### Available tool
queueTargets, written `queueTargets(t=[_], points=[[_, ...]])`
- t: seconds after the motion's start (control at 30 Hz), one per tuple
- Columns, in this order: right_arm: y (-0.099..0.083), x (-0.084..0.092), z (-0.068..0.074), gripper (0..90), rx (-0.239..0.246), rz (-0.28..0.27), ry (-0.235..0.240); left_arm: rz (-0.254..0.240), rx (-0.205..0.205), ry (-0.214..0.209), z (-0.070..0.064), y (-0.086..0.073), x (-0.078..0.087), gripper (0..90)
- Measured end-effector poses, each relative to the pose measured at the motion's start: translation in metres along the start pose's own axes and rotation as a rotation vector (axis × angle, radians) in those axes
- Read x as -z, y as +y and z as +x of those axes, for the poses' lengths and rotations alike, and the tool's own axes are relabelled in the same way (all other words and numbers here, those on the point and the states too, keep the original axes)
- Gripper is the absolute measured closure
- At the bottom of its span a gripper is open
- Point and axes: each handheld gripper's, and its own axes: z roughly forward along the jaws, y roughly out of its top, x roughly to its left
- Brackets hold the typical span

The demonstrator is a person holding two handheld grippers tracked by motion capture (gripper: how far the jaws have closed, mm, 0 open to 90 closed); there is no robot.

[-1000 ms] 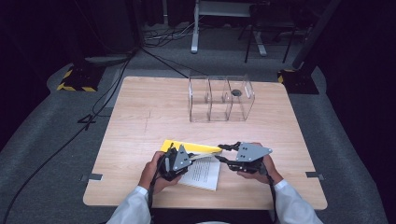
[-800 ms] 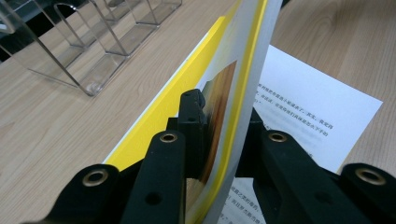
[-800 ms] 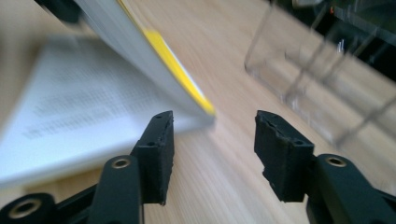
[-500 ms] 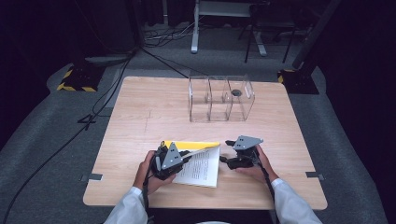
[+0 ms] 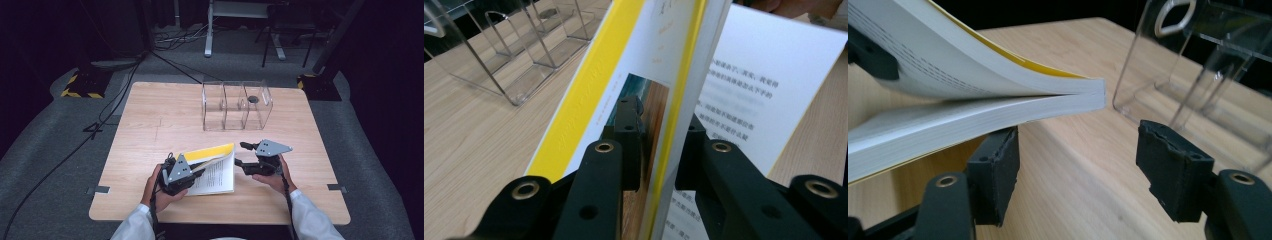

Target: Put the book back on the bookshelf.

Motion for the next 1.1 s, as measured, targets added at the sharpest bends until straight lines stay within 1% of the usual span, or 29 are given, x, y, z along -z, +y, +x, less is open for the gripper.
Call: queueTargets(t=[0.07, 0.13, 0.17, 0.2, 0.27, 0.33, 0.37, 0.4, 0.43, 0.47, 0.5, 0.53, 0.57, 0.63, 0.7, 0.73, 0.77, 0.83, 0.9, 0.93, 1.0, 1.03, 1.1], points=[[0.009, 0.000, 0.004, 34.4, 0.009, -0.016, 0.004, -0.005, 0.028, -0.006, 0.001, -0.003, 0.005, 77.0], [0.016, -0.002, 0.007, 34.6, 0.005, -0.026, 0.015, -0.017, 0.046, -0.013, 0.002, -0.008, 0.009, 76.4], [0.019, -0.003, 0.009, 36.6, 0.018, -0.026, 0.022, -0.016, 0.052, -0.020, 0.003, -0.009, 0.010, 75.8], [0.021, -0.004, 0.011, 37.7, 0.029, -0.026, 0.025, -0.012, 0.062, -0.029, 0.003, -0.010, 0.011, 74.0], [0.026, -0.006, 0.017, 38.4, 0.041, -0.023, 0.040, -0.010, 0.074, -0.030, 0.002, -0.012, 0.010, 69.6], [0.028, -0.008, 0.023, 38.4, 0.051, -0.022, 0.057, -0.010, 0.079, -0.027, 0.002, -0.013, 0.011, 68.9], [0.027, -0.009, 0.027, 38.4, 0.051, -0.019, 0.070, -0.015, 0.094, -0.034, 0.003, -0.013, 0.011, 68.9], [0.027, -0.010, 0.030, 38.4, 0.050, -0.013, 0.085, -0.019, 0.099, -0.034, 0.004, -0.014, 0.011, 69.2], [0.026, -0.011, 0.034, 38.4, 0.058, -0.012, 0.087, -0.017, 0.092, -0.032, 0.003, -0.015, 0.011, 70.7], [0.026, -0.011, 0.037, 38.3, 0.065, -0.014, 0.081, -0.018, 0.081, -0.020, 0.002, -0.015, 0.010, 72.9], [0.026, -0.011, 0.037, 38.2, 0.063, -0.015, 0.078, -0.026, 0.076, -0.012, 0.002, -0.015, 0.010, 75.4], [0.026, -0.011, 0.036, 38.2, 0.044, -0.022, 0.089, -0.031, 0.071, -0.011, 0.002, -0.015, 0.009, 77.1], [0.026, -0.010, 0.035, 38.2, 0.037, -0.027, 0.089, -0.041, 0.073, -0.018, 0.003, -0.015, 0.008, 78.3], [0.026, -0.009, 0.032, 38.2, 0.027, -0.037, 0.084, -0.064, 0.094, -0.041, 0.003, -0.014, 0.004, 78.9], [0.026, -0.005, 0.030, 38.2, 0.021, -0.059, 0.071, -0.092, 0.099, -0.065, 0.003, -0.011, 0.001, 79.1], [0.026, -0.005, 0.030, 38.2, 0.021, -0.059, 0.071, -0.092, 0.099, -0.065, 0.003, -0.011, 0.001, 79.2], [0.027, -0.003, 0.028, 38.2, 0.013, -0.075, 0.073, -0.112, 0.107, -0.086, 0.004, -0.006, -0.003, 79.2], [0.030, 0.006, 0.024, 38.3, 0.016, -0.103, 0.058, -0.136, 0.103, -0.099, 0.003, -0.002, -0.006, 79.4], [0.032, 0.010, 0.021, 38.3, 0.014, -0.119, 0.057, -0.167, 0.117, -0.122, 0.003, 0.003, -0.013, 79.5], [0.033, 0.014, 0.019, 38.3, 0.021, -0.120, 0.039, -0.184, 0.119, -0.127, 0.002, 0.006, -0.018, 79.4], [0.036, 0.019, 0.014, 39.2, 0.007, -0.138, 0.044, -0.211, 0.125, -0.143, 0.002, 0.010, -0.024, 79.4], [0.037, 0.021, 0.012, 39.7, 0.006, -0.146, 0.044, -0.211, 0.125, -0.143, 0.002, 0.010, -0.024, 79.3], [0.038, 0.023, 0.011, 40.1, 0.011, -0.152, 0.042, -0.229, 0.127, -0.151, 0.002, 0.013, -0.028, 79.3]])
